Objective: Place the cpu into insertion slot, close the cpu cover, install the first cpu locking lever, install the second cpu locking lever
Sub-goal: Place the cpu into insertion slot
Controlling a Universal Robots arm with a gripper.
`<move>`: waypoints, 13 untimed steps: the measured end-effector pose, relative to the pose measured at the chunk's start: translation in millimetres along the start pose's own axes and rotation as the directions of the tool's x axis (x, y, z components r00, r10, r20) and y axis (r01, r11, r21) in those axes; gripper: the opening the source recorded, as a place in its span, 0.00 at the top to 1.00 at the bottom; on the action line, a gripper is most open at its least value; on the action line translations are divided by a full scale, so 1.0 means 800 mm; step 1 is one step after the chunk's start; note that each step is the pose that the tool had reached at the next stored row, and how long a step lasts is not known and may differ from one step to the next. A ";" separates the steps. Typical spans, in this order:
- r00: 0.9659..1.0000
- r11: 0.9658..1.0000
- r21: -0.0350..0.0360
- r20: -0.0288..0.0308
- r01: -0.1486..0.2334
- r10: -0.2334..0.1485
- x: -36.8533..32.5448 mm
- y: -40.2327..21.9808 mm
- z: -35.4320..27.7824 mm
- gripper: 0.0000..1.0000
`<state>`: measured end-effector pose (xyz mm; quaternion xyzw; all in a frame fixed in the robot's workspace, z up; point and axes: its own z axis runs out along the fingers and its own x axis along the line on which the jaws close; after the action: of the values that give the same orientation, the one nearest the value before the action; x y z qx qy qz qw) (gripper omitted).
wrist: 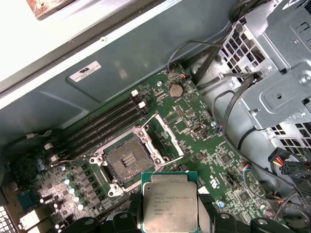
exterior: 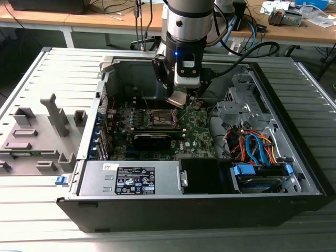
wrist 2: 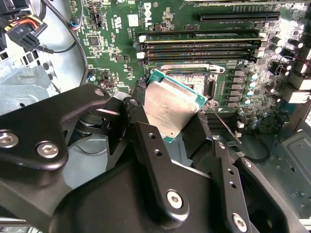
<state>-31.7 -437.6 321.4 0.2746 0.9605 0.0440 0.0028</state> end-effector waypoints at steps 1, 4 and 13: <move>1.000 1.000 0.000 0.000 -0.001 0.001 0.0000 0.0000 0.0000 0.45; 1.000 1.000 0.000 0.000 -0.003 0.003 0.0000 0.0000 0.0000 0.45; 1.000 1.000 0.000 0.001 -0.010 0.010 0.0000 0.0000 0.0000 0.45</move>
<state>-31.7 -437.6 321.3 0.2793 0.9592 0.0440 0.0030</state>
